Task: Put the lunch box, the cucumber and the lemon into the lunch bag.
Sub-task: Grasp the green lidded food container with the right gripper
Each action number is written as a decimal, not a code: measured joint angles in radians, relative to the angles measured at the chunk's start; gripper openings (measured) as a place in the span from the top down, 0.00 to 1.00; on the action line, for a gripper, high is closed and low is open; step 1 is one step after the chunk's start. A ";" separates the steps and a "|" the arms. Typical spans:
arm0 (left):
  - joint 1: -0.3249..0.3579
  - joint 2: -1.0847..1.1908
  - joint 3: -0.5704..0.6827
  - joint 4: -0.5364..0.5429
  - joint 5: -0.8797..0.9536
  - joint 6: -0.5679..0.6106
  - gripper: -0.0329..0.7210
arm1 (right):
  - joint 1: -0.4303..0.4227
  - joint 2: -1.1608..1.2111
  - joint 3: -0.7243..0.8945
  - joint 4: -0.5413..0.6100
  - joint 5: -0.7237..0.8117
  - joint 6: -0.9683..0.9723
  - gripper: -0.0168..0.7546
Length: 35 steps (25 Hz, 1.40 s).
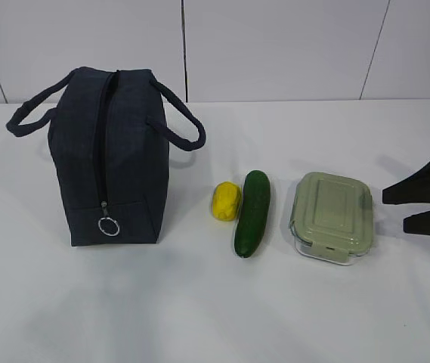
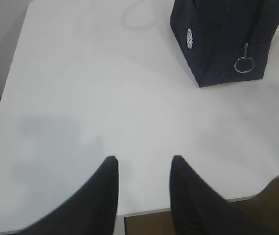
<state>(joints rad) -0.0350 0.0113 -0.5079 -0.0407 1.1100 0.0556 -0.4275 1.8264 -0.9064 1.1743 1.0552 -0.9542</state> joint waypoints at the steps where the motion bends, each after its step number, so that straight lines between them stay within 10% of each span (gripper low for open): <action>1: 0.000 0.000 0.000 0.000 0.000 0.000 0.64 | 0.000 0.013 0.000 0.006 0.009 -0.015 0.27; 35: 0.000 0.000 0.000 0.002 0.000 0.000 0.64 | 0.006 0.285 -0.104 0.127 0.098 -0.193 0.19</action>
<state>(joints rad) -0.0350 0.0113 -0.5079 -0.0391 1.1100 0.0556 -0.4219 2.1114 -1.0108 1.3009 1.1537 -1.1473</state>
